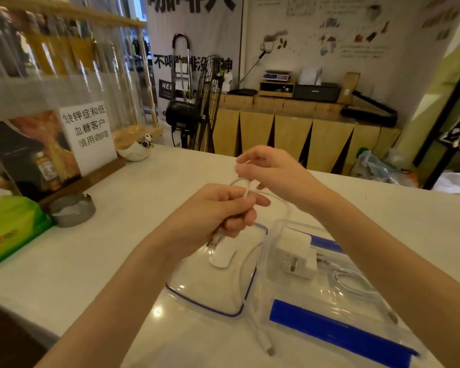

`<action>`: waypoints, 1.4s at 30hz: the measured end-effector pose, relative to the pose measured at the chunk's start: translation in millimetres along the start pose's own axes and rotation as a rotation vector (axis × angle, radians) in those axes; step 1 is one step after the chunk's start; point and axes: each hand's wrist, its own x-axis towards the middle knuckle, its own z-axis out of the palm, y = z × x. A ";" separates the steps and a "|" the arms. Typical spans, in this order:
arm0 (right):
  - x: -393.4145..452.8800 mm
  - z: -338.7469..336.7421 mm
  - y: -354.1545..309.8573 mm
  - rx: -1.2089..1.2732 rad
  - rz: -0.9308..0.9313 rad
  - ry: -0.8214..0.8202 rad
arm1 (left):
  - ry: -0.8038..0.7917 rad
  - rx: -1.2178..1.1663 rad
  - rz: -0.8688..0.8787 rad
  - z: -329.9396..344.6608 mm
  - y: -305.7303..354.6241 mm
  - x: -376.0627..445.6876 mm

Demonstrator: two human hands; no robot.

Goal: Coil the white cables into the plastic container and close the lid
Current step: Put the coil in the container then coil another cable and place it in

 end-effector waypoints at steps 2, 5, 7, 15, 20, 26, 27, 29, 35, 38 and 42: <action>0.7 -2.5 4.2 0.143 -0.030 -0.062 | -0.046 0.007 0.047 -0.5 13.9 4.6; -0.4 -1.6 2.8 0.366 -0.075 -0.095 | -0.075 -0.038 0.149 -1.0 32.5 15.7; 0.9 1.9 0.7 0.565 -0.008 -0.055 | -0.079 -0.091 0.262 -1.8 44.4 23.5; -17.9 25.6 8.7 0.061 0.017 -0.219 | 0.019 -0.354 0.482 -24.3 59.2 55.7; -30.0 19.3 -8.4 -0.291 -0.062 -0.274 | 0.072 -0.167 0.389 -44.0 44.8 70.7; -21.9 -3.7 -38.4 -0.319 -0.124 -0.169 | 0.062 0.224 0.412 -54.3 30.9 82.3; -18.7 -8.7 -41.1 -0.321 -0.162 -0.124 | 0.059 0.278 0.405 -54.3 30.5 81.9; -11.1 -21.4 -43.9 -0.259 -0.221 -0.024 | 0.002 0.291 0.370 -52.5 31.7 79.6; 10.6 -43.6 -31.2 -0.007 -0.397 0.248 | -0.139 -0.046 0.198 -37.0 42.2 73.6; 15.0 -34.8 -17.8 0.172 -0.315 0.312 | -0.283 -0.303 0.195 -39.1 44.7 67.9; 12.5 -14.4 -5.1 0.449 -0.060 0.181 | -0.479 -0.598 0.307 -51.2 47.6 65.4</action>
